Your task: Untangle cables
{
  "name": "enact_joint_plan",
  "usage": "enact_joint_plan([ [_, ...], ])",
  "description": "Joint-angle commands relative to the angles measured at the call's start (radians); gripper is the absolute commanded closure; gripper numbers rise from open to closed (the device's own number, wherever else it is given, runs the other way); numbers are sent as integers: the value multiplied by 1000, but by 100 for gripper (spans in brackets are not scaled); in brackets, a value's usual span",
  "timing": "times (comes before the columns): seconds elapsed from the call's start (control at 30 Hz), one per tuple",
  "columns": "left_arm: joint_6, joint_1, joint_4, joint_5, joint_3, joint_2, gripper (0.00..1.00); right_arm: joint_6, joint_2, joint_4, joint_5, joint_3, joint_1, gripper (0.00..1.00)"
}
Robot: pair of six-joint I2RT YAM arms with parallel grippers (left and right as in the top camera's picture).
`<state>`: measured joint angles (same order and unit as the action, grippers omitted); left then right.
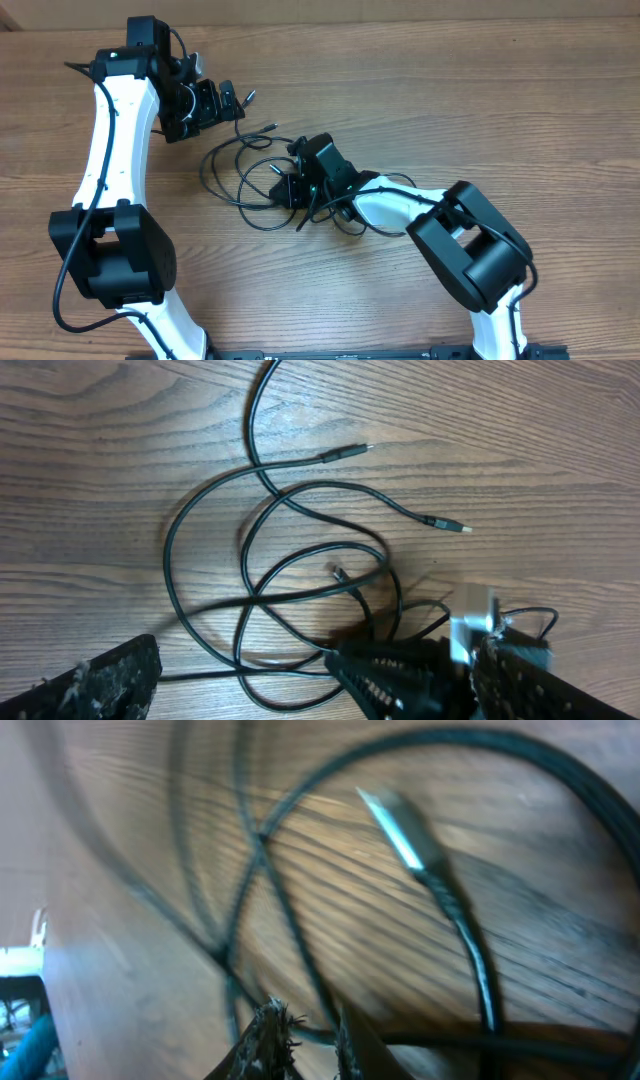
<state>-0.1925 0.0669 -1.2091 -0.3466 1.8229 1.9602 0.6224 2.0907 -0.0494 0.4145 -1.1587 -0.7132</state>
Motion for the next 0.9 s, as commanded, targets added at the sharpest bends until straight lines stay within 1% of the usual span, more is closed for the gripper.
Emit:
enact_joint_plan([
  [0.0, -6, 4, -5, 13, -10, 3, 0, 44, 14, 16, -72, 1, 4, 86],
  [0.07, -7, 3, -6, 13, -10, 3, 0, 50, 14, 47, -141, 0, 8, 89],
  [0.13, -6, 3, -8, 13, -10, 3, 0, 93, 14, 95, -204, 0, 24, 90],
  [0.3, -6, 4, -18, 14, -10, 3, 0, 160, 13, 212, -208, 0, 128, 94],
  [0.43, -6, 3, -19, 14, -10, 3, 0, 163, 13, 300, -194, 0, 263, 96],
  [0.7, 14, -2, -41, 13, -10, 3, 0, 162, 13, 468, -84, 0, 564, 96],
  [0.87, 24, -33, -41, 13, -15, 3, 0, 163, 13, 587, -49, 0, 723, 96],
])
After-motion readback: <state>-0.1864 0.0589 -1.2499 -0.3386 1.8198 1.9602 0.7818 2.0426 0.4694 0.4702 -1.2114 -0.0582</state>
